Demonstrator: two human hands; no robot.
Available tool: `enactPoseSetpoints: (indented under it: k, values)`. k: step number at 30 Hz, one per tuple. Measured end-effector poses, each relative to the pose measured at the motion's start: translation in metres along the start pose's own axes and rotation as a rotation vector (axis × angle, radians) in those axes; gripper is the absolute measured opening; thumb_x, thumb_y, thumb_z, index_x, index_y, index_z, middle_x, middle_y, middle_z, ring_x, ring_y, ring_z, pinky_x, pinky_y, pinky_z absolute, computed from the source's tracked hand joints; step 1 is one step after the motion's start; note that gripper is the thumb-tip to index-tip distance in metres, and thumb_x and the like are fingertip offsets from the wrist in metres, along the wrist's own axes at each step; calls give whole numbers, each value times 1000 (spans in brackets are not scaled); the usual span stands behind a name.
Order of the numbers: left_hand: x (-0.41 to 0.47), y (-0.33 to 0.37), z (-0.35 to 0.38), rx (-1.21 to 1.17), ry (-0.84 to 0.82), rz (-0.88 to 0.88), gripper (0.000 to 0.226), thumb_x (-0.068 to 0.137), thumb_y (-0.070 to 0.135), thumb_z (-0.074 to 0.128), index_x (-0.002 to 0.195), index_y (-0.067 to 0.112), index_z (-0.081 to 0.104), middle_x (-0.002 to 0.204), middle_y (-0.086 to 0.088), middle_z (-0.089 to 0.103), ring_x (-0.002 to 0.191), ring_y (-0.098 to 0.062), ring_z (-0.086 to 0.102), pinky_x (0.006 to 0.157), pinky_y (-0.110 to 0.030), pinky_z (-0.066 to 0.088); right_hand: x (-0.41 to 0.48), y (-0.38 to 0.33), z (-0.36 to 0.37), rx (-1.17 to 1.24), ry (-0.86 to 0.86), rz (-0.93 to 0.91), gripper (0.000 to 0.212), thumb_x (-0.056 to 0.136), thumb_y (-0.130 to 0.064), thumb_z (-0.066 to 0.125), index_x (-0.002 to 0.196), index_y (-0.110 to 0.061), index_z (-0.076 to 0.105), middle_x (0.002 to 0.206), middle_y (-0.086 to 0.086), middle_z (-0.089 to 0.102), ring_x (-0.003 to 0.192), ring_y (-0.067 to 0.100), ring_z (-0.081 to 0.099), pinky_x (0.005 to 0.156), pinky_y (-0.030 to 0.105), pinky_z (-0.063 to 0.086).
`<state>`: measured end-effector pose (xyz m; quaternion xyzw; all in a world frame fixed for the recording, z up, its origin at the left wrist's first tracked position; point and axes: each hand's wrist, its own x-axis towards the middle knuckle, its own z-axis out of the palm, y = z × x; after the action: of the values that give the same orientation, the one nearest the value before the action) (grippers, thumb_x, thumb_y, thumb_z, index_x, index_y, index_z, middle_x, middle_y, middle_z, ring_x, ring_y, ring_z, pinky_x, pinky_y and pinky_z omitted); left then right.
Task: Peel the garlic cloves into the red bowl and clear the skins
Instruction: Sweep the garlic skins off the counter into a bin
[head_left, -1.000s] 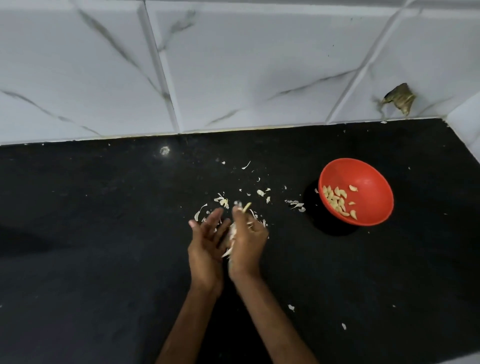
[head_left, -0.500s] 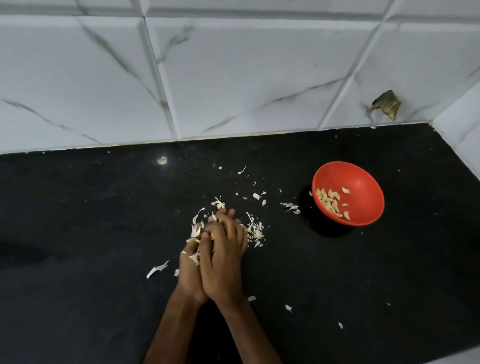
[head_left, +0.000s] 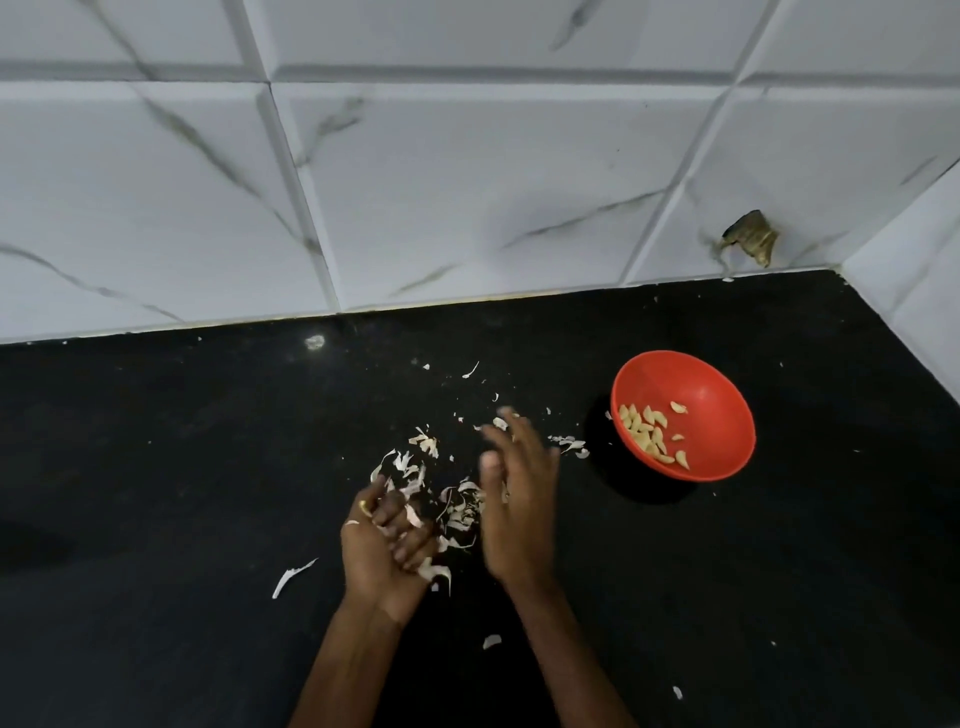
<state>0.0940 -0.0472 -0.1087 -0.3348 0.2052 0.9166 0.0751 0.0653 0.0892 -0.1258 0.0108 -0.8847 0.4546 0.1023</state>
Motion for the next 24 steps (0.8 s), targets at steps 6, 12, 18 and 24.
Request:
enactPoseSetpoints:
  k: [6, 12, 18, 24]
  values:
    - [-11, 62, -48, -100, -66, 27, 43, 91, 32, 48, 55, 30, 24, 54, 12, 7, 41, -7, 0, 43, -19, -5, 40, 53, -20, -320, -283, 96, 76, 99, -66, 15, 162, -23, 7, 169, -6, -2, 155, 9, -6, 128, 43, 3]
    - [-27, 79, -94, -260, -459, -91, 46, 104, 39, 22, 69, 17, 41, 60, 5, 23, 49, -5, 12, 47, -25, 12, 16, 7, 51, -308, -492, -181, 102, 86, -85, 20, 162, -17, 10, 169, -4, 0, 155, 9, -6, 124, 28, -4]
    - [-37, 82, -114, -352, -551, -125, 46, 103, 40, 20, 70, 17, 41, 61, 9, 17, 49, -8, 16, 48, -25, 15, 6, -12, 85, -310, -454, -524, 38, 102, -38, 53, 130, -13, 60, 140, 6, 52, 134, 27, 43, 113, 39, 41]
    - [-43, 82, -125, -388, -469, -39, 43, 103, 36, 29, 66, 18, 39, 64, 0, 33, 55, -15, 32, 47, -24, 12, 30, -14, 86, -369, -425, -554, 14, 98, -18, 52, 97, -7, 60, 104, 9, 59, 95, 25, 54, 86, 41, 51]
